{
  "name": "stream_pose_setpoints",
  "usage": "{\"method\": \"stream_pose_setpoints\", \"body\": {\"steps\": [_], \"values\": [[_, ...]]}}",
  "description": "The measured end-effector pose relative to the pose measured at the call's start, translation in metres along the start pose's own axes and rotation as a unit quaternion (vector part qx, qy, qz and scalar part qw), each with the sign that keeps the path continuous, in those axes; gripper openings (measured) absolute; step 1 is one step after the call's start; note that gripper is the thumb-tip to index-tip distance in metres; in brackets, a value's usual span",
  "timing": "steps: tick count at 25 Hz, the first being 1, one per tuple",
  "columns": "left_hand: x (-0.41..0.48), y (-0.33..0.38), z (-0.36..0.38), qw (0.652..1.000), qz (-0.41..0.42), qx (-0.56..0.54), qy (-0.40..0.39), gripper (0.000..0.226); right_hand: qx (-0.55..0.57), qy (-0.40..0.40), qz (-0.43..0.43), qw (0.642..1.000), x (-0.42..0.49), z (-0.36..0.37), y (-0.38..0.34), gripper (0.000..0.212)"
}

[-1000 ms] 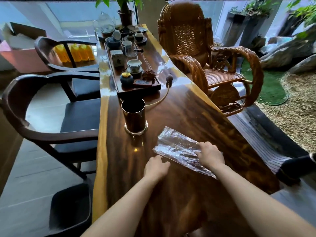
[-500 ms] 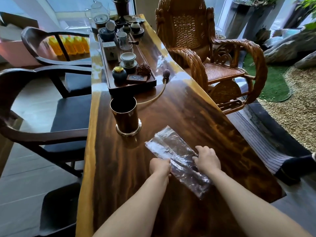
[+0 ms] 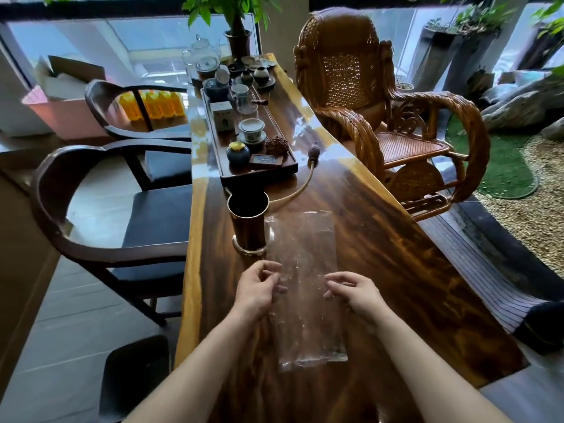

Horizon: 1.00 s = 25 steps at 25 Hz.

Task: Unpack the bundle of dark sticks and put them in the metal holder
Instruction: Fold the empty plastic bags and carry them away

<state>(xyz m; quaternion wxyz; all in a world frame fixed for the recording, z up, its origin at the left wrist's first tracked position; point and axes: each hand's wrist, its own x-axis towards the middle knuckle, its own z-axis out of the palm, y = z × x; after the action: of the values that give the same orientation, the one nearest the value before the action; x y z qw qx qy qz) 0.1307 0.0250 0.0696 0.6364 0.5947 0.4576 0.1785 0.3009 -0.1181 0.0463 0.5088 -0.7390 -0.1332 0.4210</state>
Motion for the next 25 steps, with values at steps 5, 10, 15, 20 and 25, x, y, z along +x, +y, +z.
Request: {"method": "stream_pose_setpoints", "body": {"steps": [5, 10, 15, 20, 25], "values": [[-0.025, 0.021, -0.058, 0.998, 0.033, 0.017, -0.042, 0.023, 0.082, -0.03, -0.044, 0.995, -0.024, 0.03, -0.039, 0.006], [-0.042, 0.024, -0.104, 0.994, 0.019, -0.097, -0.046, 0.033, 0.123, -0.083, -0.081, 0.986, -0.038, 0.055, -0.052, 0.024], [-0.044, 0.015, -0.135, 0.993, -0.026, -0.111, -0.037, 0.034, 0.183, -0.129, -0.055, 0.973, -0.053, 0.084, -0.047, 0.028], [-0.047, 0.016, -0.144, 0.988, 0.017, -0.145, -0.043, 0.03, 0.209, -0.158, 0.003, 0.965, -0.063, 0.091, -0.047, 0.041], [-0.055, 0.009, -0.16, 0.971, -0.032, -0.222, -0.08, 0.041, 0.095, -0.1, -0.049, 0.989, -0.066, 0.099, -0.054, 0.016]]}}
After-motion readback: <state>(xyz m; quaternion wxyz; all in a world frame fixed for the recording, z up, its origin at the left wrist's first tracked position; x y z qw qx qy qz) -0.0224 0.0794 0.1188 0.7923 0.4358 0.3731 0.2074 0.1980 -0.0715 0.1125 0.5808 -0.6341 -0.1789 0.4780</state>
